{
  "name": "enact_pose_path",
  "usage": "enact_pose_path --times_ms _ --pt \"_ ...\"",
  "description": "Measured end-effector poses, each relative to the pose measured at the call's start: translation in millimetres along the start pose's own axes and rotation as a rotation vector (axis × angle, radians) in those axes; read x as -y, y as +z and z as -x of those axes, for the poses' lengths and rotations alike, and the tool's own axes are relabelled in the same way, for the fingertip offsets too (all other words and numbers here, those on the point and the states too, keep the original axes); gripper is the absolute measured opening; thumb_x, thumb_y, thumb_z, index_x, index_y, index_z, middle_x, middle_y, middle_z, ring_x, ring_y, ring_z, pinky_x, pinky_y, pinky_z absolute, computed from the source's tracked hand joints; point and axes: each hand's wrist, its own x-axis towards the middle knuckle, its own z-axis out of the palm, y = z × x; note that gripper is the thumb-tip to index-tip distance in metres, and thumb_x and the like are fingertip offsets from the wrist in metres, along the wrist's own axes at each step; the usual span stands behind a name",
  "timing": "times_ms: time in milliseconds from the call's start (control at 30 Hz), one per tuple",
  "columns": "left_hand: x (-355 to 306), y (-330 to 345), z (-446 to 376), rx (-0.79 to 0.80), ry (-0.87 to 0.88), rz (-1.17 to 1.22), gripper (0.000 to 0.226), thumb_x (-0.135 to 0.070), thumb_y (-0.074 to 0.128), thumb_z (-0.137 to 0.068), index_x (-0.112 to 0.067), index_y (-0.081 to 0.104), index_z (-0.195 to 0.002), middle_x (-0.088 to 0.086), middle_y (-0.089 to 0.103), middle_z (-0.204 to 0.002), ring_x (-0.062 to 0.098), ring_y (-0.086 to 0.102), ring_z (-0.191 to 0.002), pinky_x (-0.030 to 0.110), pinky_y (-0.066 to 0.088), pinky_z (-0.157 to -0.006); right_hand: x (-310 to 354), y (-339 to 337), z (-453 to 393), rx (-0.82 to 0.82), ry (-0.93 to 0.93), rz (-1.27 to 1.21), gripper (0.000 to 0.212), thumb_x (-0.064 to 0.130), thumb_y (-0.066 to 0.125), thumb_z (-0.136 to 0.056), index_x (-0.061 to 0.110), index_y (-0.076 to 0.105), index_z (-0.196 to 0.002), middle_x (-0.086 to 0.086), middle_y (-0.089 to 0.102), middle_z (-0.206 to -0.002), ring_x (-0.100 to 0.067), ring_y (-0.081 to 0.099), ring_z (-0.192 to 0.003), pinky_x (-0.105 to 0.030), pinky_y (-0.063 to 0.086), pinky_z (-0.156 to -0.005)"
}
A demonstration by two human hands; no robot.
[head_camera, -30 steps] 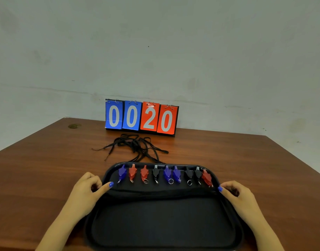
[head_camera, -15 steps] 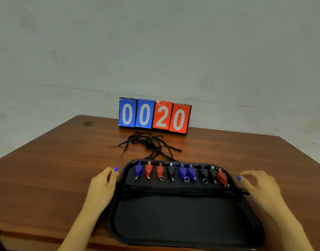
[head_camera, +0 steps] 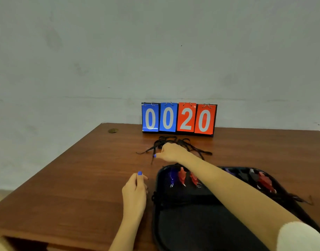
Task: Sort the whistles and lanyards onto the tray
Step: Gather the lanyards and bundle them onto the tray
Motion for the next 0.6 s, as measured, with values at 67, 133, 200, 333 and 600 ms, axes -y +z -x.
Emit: enact_pose_path --times_ms 67,133,200,333,600 --pt "0.1 -0.5 0.1 -0.008 0.008 0.001 0.032 -0.019 0.038 -0.097 -0.012 0.06 -0.075 0.004 0.054 -0.06 0.014 0.05 -0.055 0.024 0.038 -0.052 5.9 17.9 -24.6 -0.048 0.079 0.101 0.052 0.057 0.048 -0.086 0.01 0.062 -0.102 -0.011 0.063 -0.107 -0.03 0.057 -0.103 -0.038 0.045 -0.084" --pt "1.3 -0.1 -0.7 -0.013 0.012 -0.013 0.032 -0.021 0.037 -0.097 -0.012 0.06 -0.076 0.004 0.055 -0.06 0.013 0.05 -0.055 0.023 0.037 -0.051 8.5 28.0 -38.5 -0.056 0.14 0.131 0.057 0.056 0.05 -0.085 0.01 0.057 -0.117 -0.01 0.059 -0.121 -0.031 0.054 -0.113 -0.041 0.044 -0.094" --pt "3.7 0.5 -3.3 -0.021 0.005 -0.008 0.033 -0.021 0.037 -0.097 -0.013 0.061 -0.076 0.004 0.057 -0.06 0.014 0.051 -0.056 0.024 0.038 -0.052 11.2 31.8 -48.3 -0.002 0.137 0.14 0.045 0.043 0.053 -0.088 0.008 0.056 -0.116 -0.011 0.06 -0.119 -0.03 0.056 -0.106 -0.039 0.047 -0.088" --pt "5.1 3.3 -6.0 -0.038 0.001 -0.001 0.033 -0.021 0.037 -0.097 -0.011 0.06 -0.075 0.006 0.059 -0.061 0.014 0.051 -0.055 0.024 0.037 -0.051 16.3 26.2 -53.2 0.118 0.11 0.167 0.019 0.023 0.05 -0.085 0.01 0.055 -0.072 -0.006 0.061 -0.078 -0.018 0.052 -0.059 -0.027 0.043 -0.056" --pt "4.1 1.7 -2.3 -0.028 -0.001 0.013 0.034 -0.021 0.038 -0.097 -0.01 0.059 -0.073 0.003 0.057 -0.058 0.013 0.051 -0.054 0.022 0.038 -0.051 19.8 43.0 -41.0 0.128 0.098 0.298 0.052 0.047 0.043 -0.093 0.005 0.052 -0.122 -0.011 0.054 -0.127 -0.028 0.055 -0.11 -0.034 0.044 -0.081"
